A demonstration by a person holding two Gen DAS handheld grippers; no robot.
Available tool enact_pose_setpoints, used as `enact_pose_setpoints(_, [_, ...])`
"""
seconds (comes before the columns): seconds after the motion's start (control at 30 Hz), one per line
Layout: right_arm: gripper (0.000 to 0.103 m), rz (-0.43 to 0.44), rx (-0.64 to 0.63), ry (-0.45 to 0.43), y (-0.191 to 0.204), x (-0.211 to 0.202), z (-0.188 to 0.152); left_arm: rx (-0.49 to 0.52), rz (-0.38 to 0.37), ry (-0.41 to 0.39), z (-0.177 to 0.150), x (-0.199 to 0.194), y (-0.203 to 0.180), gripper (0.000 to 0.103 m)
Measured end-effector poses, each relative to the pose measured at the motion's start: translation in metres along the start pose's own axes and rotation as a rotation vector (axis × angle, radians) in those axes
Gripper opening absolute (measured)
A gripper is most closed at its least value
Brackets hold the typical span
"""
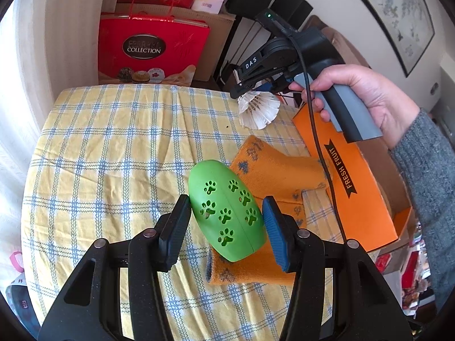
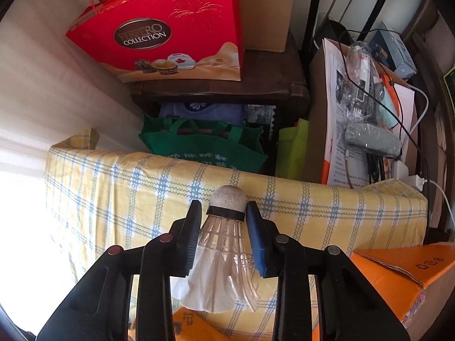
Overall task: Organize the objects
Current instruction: 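Carry the egg and shuttlecock into the cardboard box with both grippers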
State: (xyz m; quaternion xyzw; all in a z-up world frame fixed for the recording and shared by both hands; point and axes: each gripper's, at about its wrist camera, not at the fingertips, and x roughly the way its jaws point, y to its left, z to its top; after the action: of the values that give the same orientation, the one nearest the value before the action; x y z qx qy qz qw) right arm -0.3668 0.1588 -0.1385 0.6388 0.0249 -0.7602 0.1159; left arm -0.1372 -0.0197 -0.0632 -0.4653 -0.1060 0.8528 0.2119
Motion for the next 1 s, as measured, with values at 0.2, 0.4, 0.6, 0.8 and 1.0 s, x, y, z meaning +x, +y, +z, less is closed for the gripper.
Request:
enact_pose_setpoints(0.2, [0.029,0.104,-0.004,-0.118,0.001,-0.038,-0.019,0.005,-0.004,-0.011,0.0,-0.008,-0.006,0.049])
enact_pose_setpoints(0.4, [0.029,0.163,-0.052,-0.227,0.006,-0.101,-0.058,0.026,-0.039,-0.029,0.002,-0.02,-0.025,0.049])
enact_pose_setpoints(0.6, [0.029,0.168,-0.056,-0.268,-0.009,-0.158,-0.1,0.08,-0.092,-0.02,0.006,-0.023,-0.06,0.049])
enact_pose_setpoints(0.8, [0.029,0.137,-0.025,-0.281,-0.042,-0.191,-0.14,0.14,-0.139,-0.005,0.01,-0.019,-0.099,0.049])
enact_pose_setpoints(1.0, [0.029,0.102,0.07,-0.308,-0.094,-0.206,-0.172,0.186,-0.166,0.001,0.013,-0.014,-0.135,0.049])
